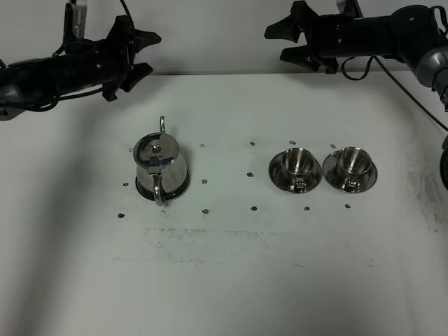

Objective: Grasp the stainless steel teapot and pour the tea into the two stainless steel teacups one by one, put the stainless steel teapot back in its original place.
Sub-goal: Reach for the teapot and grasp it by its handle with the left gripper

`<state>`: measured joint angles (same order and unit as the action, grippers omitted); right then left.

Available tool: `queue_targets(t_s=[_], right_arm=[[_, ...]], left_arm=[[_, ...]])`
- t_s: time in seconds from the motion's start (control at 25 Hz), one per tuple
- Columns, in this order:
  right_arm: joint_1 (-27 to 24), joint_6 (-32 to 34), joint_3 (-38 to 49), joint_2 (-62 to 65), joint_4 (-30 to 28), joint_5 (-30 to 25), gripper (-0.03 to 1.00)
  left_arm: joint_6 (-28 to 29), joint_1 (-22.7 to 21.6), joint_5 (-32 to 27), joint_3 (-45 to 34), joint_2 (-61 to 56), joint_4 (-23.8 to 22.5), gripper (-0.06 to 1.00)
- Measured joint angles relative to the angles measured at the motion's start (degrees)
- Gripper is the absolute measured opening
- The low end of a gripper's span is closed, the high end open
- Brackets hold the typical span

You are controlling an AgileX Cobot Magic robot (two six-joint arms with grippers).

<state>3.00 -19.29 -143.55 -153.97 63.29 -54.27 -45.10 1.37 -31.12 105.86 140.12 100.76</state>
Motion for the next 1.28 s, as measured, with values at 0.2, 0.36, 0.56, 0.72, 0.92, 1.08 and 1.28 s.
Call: queue_targets(t_s=[0.2,0.36,0.56,0.72,0.92,1.08,1.28], right_arm=[[0.2,-12.2,0.0,3.4,-11.0,-0.1,0.49],[1.4,-8.0,0.0,7.2,-26.6,0.9,0.48],[3.5,3.1,1.5,13.6,-50.3,-1.7,0.47],[4.5,8.9,7.7,23.7,-58.8,-2.1,0.46],[4.8,10.1,24.1,39.0,-60.2,3.8,0.42],[5.0,10.1,42.1,50.8,-61.6,11.3,0.4],[5.0,11.3,60.9,67.3,-61.7,19.2,0.4]], left_arm=[[-14.2,0.2,1.8,2.2,-5.2,-10.3,0.53],[-14.5,1.1,5.6,2.6,-9.2,-23.8,0.44],[-9.5,2.3,4.5,2.6,-12.0,-42.0,0.36],[-3.0,3.2,0.8,1.9,-18.0,-56.7,0.3],[-3.8,3.3,4.6,-7.9,-29.9,-60.6,0.28],[-10.1,3.4,13.6,-21.1,-39.1,-56.1,0.28],[-16.8,3.4,18.1,-33.8,-46.9,-46.8,0.27]])
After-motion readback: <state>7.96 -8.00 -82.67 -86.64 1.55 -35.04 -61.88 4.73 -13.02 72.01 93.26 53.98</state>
